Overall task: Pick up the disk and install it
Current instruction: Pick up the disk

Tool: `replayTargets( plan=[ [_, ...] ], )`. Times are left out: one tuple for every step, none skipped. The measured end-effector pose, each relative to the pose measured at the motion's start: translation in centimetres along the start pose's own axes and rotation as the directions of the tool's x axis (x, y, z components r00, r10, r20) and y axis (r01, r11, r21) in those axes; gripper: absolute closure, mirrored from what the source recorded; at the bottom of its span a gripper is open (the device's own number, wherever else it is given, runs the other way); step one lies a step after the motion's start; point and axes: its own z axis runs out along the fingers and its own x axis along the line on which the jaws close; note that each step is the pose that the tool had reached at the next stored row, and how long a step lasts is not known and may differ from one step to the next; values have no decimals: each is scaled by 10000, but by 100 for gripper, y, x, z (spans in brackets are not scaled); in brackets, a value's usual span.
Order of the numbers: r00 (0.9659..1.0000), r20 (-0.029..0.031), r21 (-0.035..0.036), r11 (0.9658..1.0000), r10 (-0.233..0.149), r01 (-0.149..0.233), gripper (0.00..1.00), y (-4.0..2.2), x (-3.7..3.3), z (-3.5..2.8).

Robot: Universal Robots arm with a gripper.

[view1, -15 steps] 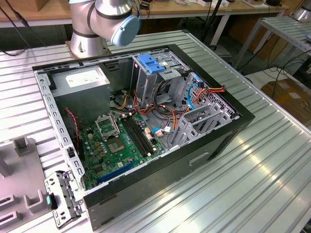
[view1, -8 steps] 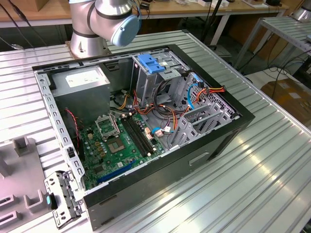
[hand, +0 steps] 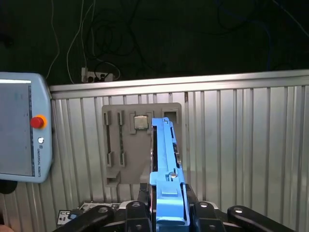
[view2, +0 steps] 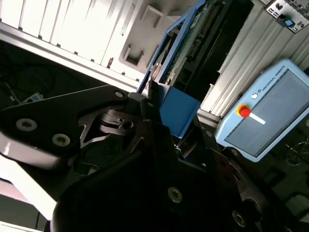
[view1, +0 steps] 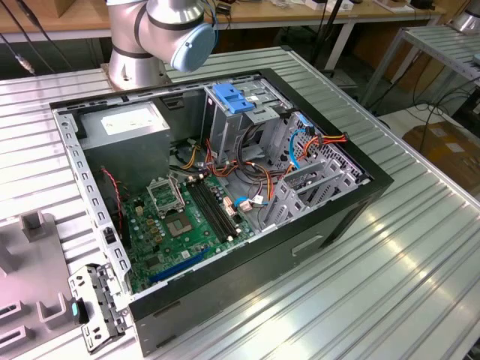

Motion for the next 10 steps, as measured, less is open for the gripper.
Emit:
replayTargets(
  plan=[
    [10000, -1, -1, 10000, 0, 0, 63, -1, 1, -10],
    [10000, 0, 0, 10000, 0, 0, 63, -1, 1, -10],
    [10000, 0, 1, 10000, 0, 0, 63, -1, 1, -9],
    [10000, 0, 0, 10000, 0, 0, 63, -1, 1, -10],
    [10000, -1, 0, 10000, 1, -1, 63, -1, 1, -10],
    [10000, 85, -4, 10000, 10, -10, 63, 0, 2, -9],
    [9995, 300, -17, 10000, 36, -35, 63, -1, 1, -10],
    [9991, 417, -25, 10000, 44, -43, 63, -1, 1, -10],
    [9989, 468, -27, 10000, 47, -46, 63, -1, 1, -10],
    [9989, 469, -27, 10000, 48, -47, 63, -1, 1, -10]
  ],
)
